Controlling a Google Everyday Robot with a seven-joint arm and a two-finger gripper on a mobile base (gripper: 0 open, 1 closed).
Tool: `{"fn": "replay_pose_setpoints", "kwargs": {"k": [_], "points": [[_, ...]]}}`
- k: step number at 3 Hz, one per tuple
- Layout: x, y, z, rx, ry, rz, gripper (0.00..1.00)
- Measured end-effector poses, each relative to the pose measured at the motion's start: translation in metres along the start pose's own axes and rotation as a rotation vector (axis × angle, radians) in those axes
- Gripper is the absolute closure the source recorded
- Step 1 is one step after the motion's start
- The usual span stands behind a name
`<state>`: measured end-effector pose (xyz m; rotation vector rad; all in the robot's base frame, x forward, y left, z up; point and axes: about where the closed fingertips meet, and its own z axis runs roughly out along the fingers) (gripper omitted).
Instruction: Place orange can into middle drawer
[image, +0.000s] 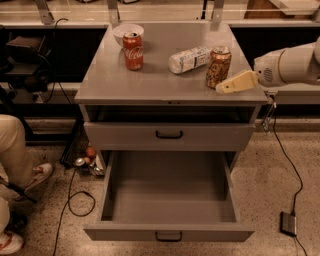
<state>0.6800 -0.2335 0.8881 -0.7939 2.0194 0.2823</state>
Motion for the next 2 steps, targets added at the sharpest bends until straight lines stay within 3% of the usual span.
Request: {"fn": "replay_pose_setpoints", "kwargs": {"k": [1,2], "points": [[-0.014,-0.002,0.017,0.005,-0.108,0.089,0.00],[-0.021,0.003,0.034,0.011,-0.145,0.099,0.00]]}}
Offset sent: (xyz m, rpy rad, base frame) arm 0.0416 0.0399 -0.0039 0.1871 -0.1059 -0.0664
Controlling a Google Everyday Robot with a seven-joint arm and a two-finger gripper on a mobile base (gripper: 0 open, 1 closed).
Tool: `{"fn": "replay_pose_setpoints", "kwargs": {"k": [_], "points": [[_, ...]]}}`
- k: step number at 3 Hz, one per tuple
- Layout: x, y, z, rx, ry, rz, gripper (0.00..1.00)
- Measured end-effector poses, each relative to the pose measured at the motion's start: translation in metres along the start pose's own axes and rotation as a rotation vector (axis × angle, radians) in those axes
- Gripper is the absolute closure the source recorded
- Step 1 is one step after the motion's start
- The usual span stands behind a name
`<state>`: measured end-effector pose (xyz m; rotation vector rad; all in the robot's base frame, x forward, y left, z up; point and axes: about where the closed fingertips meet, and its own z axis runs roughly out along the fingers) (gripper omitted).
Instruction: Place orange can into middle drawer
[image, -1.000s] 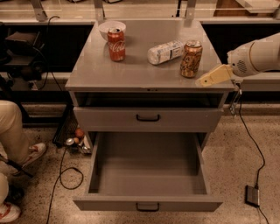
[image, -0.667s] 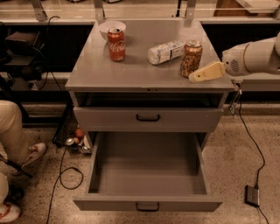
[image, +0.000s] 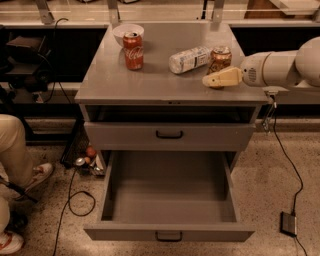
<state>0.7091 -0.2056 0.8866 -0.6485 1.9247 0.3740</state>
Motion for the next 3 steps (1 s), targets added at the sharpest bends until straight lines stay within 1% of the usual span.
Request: {"fn": "replay_pose_setpoints", "kwargs": {"k": [1,2,3], "points": [[0.001,-0.002,0.017,0.017,-0.033,0.003,0.00],[0.004,-0.013,0.030,0.050,-0.067,0.013,0.18],[0.005,-0.025,0.036,0.078,-0.106,0.023,0.49]]}}
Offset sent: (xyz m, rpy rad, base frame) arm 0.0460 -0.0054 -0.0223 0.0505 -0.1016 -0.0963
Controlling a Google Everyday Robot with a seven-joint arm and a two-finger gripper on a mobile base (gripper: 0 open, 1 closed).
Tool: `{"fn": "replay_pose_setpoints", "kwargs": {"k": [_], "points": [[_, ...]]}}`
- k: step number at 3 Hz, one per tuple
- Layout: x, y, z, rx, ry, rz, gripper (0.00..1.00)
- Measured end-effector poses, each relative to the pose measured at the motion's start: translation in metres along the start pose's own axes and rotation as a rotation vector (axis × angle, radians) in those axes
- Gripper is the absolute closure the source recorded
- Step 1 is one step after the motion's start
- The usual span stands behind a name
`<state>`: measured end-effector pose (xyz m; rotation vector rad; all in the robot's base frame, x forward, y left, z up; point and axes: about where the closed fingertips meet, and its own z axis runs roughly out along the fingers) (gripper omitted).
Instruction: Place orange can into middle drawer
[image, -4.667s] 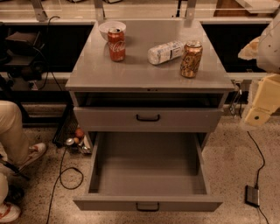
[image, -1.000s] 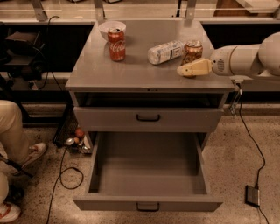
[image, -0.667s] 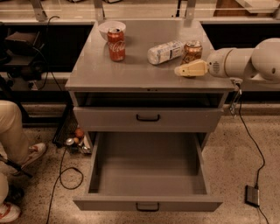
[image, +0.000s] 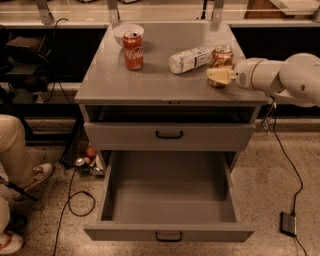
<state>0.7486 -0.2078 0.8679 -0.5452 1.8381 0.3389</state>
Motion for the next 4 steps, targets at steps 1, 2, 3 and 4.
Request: {"fn": "replay_pose_setpoints", "kwargs": {"k": [1,2,3,4], "points": [[-0.001,-0.005,0.000,0.012,-0.019,0.003,0.72],[-0.013,-0.014,-0.033,0.026,-0.018,-0.033,0.95],[-0.035,-0.020,-0.102,0.038,0.066,-0.102,1.00],[-0.039,-0.024,-0.146,0.020,0.183,-0.157,1.00]]}}
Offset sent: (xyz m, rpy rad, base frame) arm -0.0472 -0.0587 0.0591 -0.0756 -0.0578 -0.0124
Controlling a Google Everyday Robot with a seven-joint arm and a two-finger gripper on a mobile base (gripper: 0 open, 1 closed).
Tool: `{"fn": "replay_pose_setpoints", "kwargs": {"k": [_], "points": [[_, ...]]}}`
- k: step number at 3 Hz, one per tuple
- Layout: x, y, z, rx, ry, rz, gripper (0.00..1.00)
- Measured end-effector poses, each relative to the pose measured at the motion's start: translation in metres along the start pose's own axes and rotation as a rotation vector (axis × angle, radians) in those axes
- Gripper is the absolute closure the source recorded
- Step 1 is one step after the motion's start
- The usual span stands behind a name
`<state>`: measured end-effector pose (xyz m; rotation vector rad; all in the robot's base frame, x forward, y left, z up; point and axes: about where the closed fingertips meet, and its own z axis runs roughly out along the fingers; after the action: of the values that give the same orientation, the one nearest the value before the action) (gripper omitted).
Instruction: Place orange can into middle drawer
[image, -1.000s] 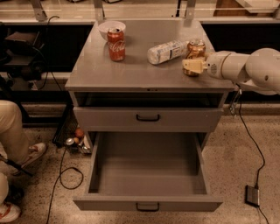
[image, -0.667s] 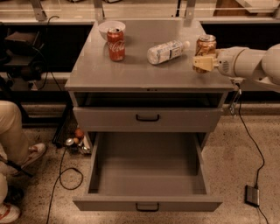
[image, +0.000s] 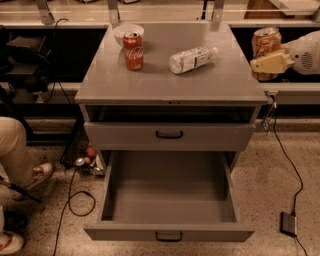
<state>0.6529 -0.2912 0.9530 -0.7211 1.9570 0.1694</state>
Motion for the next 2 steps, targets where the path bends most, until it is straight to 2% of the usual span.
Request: {"fn": "replay_pose_setpoints", "kwargs": {"k": [1,2], "points": [[0.0140,0.0166,-0.0002,-0.067,0.052,0.001,1.00],[0.0191,0.0201,-0.0022,-0.070,0.072,-0.009,1.00]]}}
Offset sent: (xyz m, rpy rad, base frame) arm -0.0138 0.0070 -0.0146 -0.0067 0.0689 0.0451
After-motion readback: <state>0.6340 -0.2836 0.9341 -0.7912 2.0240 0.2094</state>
